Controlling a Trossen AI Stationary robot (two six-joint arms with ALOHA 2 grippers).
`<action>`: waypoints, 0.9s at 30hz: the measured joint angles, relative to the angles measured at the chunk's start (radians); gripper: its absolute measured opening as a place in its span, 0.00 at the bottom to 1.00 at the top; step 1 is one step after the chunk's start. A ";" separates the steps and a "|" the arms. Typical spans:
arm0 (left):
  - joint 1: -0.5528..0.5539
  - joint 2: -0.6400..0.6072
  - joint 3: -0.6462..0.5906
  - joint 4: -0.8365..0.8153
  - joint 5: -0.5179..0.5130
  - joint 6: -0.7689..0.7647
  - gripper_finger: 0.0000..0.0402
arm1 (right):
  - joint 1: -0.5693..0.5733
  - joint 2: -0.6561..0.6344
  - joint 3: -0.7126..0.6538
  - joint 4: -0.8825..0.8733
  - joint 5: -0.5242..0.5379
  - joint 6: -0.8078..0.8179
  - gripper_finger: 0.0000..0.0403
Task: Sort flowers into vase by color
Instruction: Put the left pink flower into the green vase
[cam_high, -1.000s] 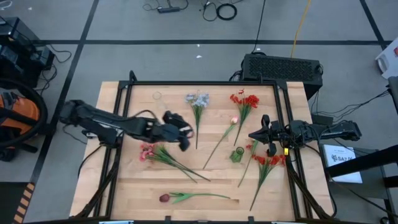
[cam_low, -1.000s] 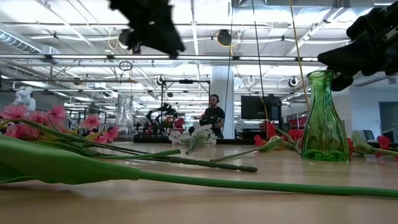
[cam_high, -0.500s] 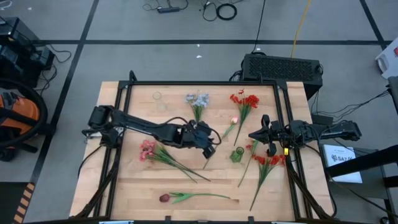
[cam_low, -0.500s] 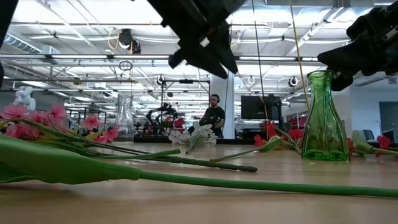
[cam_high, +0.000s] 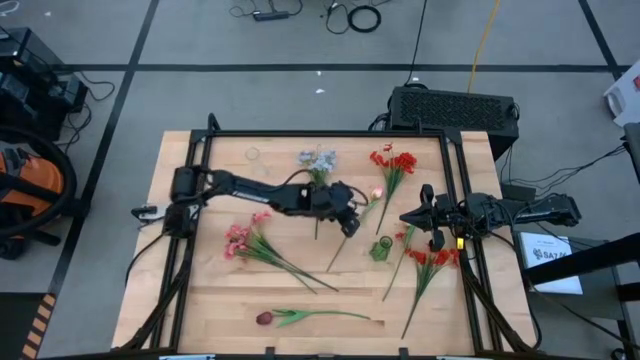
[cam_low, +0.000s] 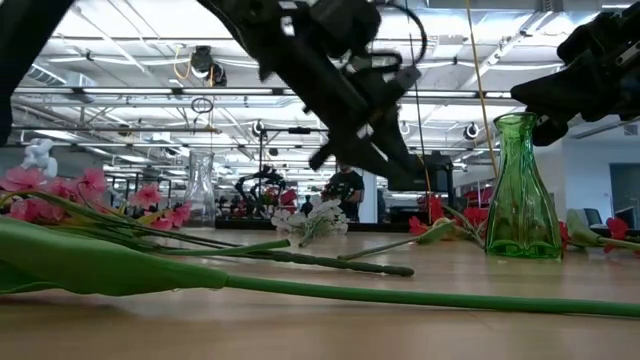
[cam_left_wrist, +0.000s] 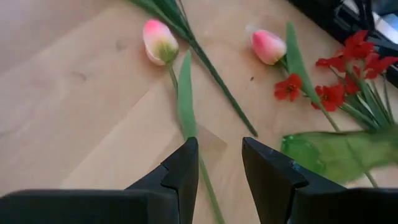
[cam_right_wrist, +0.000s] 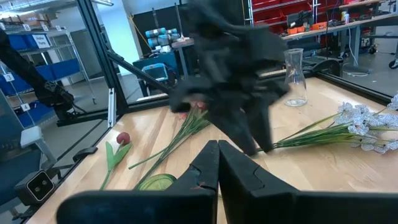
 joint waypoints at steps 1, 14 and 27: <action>0.013 0.021 0.019 -0.008 0.035 0.004 0.32 | 0.000 0.000 0.000 -0.001 0.000 0.000 0.00; 0.035 0.302 0.505 -0.478 -0.061 0.225 0.32 | 0.000 0.000 0.000 -0.001 0.000 0.000 0.00; 0.037 0.309 0.520 -0.393 -0.026 0.322 0.32 | 0.000 0.000 0.000 0.000 0.000 0.000 0.00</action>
